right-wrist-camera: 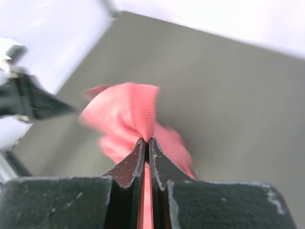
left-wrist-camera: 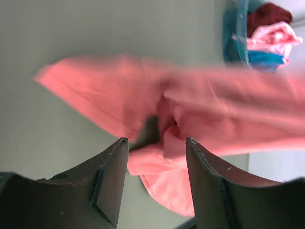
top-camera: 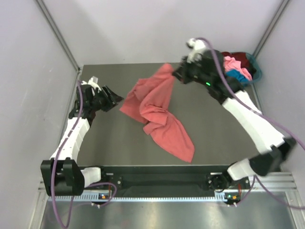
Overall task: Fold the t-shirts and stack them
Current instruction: Flatten the tshirt out
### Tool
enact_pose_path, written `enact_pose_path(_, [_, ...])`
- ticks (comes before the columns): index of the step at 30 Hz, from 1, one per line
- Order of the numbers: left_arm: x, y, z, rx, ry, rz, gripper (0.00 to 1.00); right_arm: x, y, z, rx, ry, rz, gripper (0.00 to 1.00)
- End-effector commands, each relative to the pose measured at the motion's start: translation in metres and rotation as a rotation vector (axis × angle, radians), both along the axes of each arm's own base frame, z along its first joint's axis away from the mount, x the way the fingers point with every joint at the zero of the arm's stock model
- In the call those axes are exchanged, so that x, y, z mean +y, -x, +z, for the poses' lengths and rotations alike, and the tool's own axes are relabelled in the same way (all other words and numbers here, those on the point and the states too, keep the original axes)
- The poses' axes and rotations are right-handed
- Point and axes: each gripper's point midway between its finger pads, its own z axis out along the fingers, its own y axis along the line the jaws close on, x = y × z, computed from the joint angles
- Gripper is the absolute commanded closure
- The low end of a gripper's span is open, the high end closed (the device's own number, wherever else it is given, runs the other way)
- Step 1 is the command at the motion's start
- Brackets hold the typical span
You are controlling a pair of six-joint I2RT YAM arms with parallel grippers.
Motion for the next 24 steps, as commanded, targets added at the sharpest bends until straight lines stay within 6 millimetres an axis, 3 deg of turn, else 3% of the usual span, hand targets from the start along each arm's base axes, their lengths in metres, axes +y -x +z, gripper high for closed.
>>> enact_pose_path(1, [-0.014, 0.02, -0.003, 0.023, 0.057, -0.069, 0.44, -0.078, 0.006, -0.092, 0.195, 0.033, -0.21, 1.0])
enact_pose_path(2, [-0.013, 0.023, -0.007, 0.028, 0.054, -0.064, 0.43, -0.103, 0.017, -0.15, 0.313, 0.055, -0.264, 1.0])
enact_pose_path(3, [-0.013, 0.025, -0.012, 0.034, 0.051, -0.064, 0.43, -0.114, 0.03, -0.158, 0.323, 0.038, -0.274, 1.0])
enact_pose_path(4, [-0.014, 0.032, -0.024, 0.059, 0.046, -0.072, 0.43, -0.124, 0.052, -0.207, 0.423, 0.072, -0.279, 1.0])
enact_pose_path(8, [-0.015, 0.041, -0.056, 0.12, 0.036, -0.066, 0.43, -0.15, 0.085, -0.264, 0.519, 0.13, -0.356, 0.94])
enact_pose_path(9, [-0.015, 0.044, -0.066, 0.146, 0.036, -0.066, 0.43, -0.161, 0.092, -0.275, 0.556, 0.174, -0.403, 0.85])
enact_pose_path(12, [-0.028, 0.05, -0.082, 0.19, 0.02, -0.112, 0.43, -0.174, 0.095, -0.272, 0.573, 0.227, -0.463, 0.71])
enact_pose_path(15, [-0.034, 0.054, -0.097, 0.225, -0.016, -0.122, 0.44, -0.178, 0.092, -0.249, 0.526, 0.261, -0.5, 0.65])
enact_pose_path(16, [-0.033, 0.055, -0.101, 0.232, -0.033, -0.116, 0.44, -0.173, 0.09, -0.238, 0.511, 0.253, -0.494, 0.65])
enact_pose_path(19, [-0.023, 0.055, -0.122, 0.278, -0.076, -0.055, 0.43, -0.146, 0.09, -0.233, 0.499, 0.236, -0.449, 0.62])
enact_pose_path(24, [-0.013, 0.044, -0.15, 0.331, -0.106, 0.021, 0.41, -0.103, 0.096, -0.251, 0.534, 0.226, -0.379, 0.61])
